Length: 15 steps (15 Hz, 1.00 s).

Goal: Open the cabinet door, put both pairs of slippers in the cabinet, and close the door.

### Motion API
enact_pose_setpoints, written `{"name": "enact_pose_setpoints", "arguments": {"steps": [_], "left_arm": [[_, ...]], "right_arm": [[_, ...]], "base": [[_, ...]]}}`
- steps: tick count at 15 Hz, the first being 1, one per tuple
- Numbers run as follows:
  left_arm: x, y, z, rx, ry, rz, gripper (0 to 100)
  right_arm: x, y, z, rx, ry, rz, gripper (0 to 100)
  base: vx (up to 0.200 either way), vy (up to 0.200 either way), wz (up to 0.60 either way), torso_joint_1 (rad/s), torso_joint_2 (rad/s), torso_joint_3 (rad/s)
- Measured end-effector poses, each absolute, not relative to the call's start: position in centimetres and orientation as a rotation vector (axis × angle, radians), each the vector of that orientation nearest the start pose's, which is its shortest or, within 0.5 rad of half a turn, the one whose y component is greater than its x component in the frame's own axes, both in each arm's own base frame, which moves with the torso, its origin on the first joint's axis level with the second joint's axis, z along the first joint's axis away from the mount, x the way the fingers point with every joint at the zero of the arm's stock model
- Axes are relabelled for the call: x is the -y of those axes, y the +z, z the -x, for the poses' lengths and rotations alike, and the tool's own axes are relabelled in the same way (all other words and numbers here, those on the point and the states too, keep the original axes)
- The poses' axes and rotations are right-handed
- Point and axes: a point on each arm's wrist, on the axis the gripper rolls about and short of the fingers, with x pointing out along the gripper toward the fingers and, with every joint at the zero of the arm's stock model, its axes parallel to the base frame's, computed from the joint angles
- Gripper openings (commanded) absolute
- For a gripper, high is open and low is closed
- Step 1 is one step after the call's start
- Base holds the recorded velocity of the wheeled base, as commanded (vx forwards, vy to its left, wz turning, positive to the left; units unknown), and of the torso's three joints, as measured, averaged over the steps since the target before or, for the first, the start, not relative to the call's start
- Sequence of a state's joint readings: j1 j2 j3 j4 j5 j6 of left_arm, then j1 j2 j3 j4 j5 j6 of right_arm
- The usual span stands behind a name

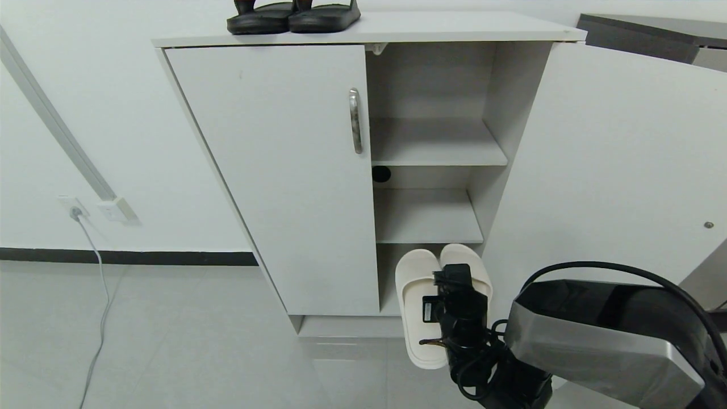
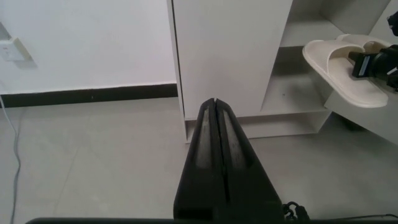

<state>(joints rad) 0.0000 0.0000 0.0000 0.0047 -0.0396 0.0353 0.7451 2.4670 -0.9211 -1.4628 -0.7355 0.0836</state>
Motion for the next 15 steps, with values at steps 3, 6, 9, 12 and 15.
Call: {"name": "enact_pose_setpoints", "arguments": {"steps": [3,6,9,12,15], "left_arm": [[0.09,7.50,2.28,-0.004,-0.040,-0.035,0],[0.09,7.50,2.28,-0.004,-0.040,-0.035,0],[0.09,7.50,2.28,-0.004,-0.040,-0.035,0],[0.09,7.50,2.28,-0.004,-0.041,-0.035,0],[0.09,7.50,2.28,-0.004,-0.040,-0.035,0]], "right_arm": [[-26.75,1.09,-31.27,-0.020,0.029,-0.038,0],[-26.72,1.08,-31.22,-0.014,0.034,-0.029,0],[-26.72,0.98,-31.18,-0.017,0.035,-0.026,0],[-26.67,0.94,-31.25,-0.019,0.032,-0.025,0],[-26.66,0.94,-31.25,-0.018,0.032,-0.026,0]], "base": [[0.000,0.000,0.00,0.000,0.00,0.000],[0.067,0.000,0.00,-0.001,0.00,0.001],[0.200,0.000,0.00,-0.004,0.00,0.001],[0.200,0.000,0.00,0.005,0.01,-0.001],[0.200,0.000,0.00,0.002,0.00,-0.001]]}}
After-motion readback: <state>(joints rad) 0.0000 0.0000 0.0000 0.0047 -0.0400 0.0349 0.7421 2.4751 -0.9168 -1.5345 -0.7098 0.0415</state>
